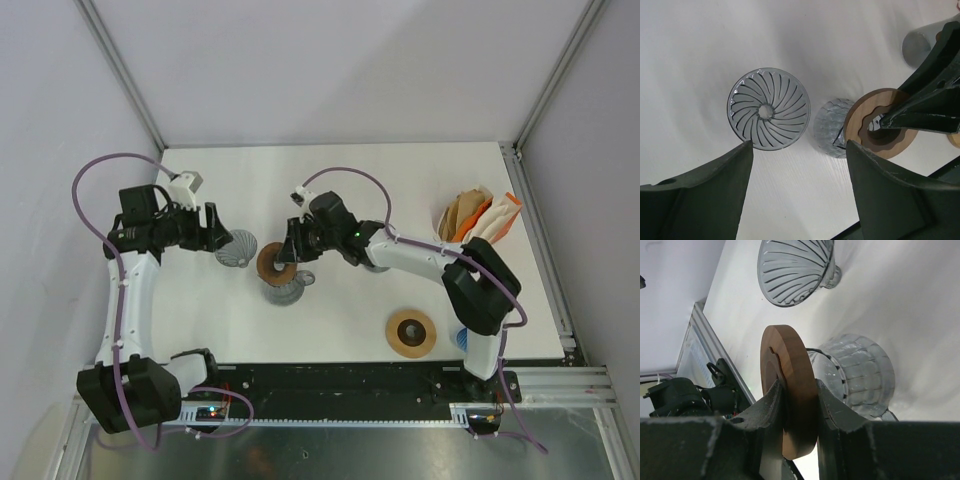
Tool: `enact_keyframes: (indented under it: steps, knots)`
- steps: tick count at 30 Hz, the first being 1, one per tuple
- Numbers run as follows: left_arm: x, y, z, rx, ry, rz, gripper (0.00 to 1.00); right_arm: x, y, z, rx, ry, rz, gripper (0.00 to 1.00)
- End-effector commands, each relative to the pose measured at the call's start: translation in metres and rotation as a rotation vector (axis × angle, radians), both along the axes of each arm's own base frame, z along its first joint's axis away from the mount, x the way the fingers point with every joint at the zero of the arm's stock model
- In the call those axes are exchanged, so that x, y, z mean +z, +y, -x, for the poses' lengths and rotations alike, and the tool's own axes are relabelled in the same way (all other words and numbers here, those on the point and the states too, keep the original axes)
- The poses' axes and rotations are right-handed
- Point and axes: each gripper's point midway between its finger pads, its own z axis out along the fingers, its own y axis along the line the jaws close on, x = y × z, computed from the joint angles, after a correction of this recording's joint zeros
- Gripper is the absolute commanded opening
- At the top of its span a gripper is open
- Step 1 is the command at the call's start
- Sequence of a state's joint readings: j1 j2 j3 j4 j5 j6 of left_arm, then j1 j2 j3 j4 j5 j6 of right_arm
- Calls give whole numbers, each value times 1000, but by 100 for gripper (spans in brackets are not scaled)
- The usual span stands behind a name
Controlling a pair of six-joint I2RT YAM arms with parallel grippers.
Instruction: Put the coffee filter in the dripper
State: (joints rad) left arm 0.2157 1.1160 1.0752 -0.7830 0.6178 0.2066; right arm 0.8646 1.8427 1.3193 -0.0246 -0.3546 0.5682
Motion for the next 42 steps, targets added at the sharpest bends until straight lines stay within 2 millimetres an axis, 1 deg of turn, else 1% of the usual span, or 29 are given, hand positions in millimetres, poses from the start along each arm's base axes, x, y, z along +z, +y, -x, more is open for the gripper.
enact_keyframes:
  steps: [1,4,7,9,13,15,17,19,22,26,30,38,42]
  knots:
    - [10,-4,-2,-14,-52,20,79,29,25,1,43,-26,-85,0]
    - [8,-4,-1,-17,-45,26,79,20,22,-2,28,-17,-37,0]
    - [8,-4,-1,-17,-45,25,79,15,20,-3,20,-30,3,1]
    - [9,-4,-2,-18,-48,24,79,13,20,-2,25,-30,18,3]
    - [10,-3,-2,-16,-50,20,79,5,16,-2,18,-27,67,11]
    - [11,-2,-3,-14,-56,12,79,4,13,-5,5,-38,92,16]
    - [11,-2,-3,-12,-57,9,79,4,9,-9,-15,-54,115,27]
    - [12,-2,-4,-15,-59,10,79,3,8,-11,-18,-65,134,35]
    - [12,-2,-4,-16,-59,11,79,3,8,-13,-21,-80,160,42]
    - [12,-2,-4,-15,-61,6,79,7,8,-18,-30,-117,189,45]
    - [12,-1,-4,-14,-62,3,79,8,1,-23,-60,-150,230,46]
    - [10,-4,-2,-22,-54,15,79,0,-10,-29,-92,-193,337,46]
    - [7,-6,0,-28,-49,24,79,7,-6,-25,-69,-232,333,48]
